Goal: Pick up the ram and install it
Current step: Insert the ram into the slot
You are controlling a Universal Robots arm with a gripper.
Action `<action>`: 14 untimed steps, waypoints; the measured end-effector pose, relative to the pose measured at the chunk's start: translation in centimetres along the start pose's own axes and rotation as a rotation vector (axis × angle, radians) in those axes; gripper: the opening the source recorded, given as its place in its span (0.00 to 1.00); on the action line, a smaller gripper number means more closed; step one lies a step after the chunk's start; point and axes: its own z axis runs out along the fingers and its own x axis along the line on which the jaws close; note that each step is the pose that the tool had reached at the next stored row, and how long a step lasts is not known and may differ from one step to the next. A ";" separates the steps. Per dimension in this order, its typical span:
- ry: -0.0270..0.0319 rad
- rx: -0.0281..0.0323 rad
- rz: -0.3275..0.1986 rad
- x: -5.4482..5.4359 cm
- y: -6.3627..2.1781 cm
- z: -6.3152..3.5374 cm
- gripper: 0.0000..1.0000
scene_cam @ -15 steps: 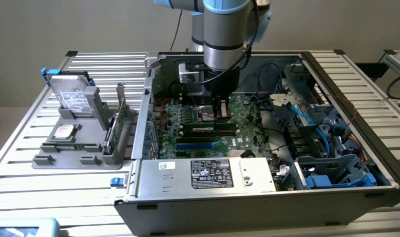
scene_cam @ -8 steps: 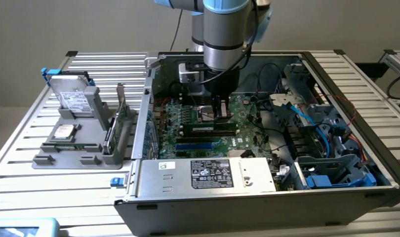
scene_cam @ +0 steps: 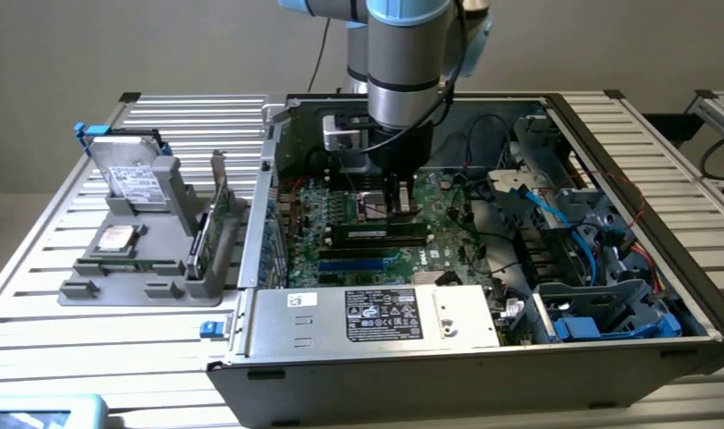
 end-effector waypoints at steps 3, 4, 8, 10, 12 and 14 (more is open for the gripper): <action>0.0000 0.0008 0.000 0.0 0.01 0.07 0.14; 0.0002 0.0010 0.000 0.0 0.02 0.08 0.14; 0.0002 0.0017 0.000 0.0 0.02 0.16 0.14; 0.0002 0.0018 0.001 0.0 0.02 0.19 0.14; 0.0001 0.0018 0.001 0.0 0.03 0.22 0.14; 0.0000 0.0021 0.001 0.0 0.03 0.25 0.14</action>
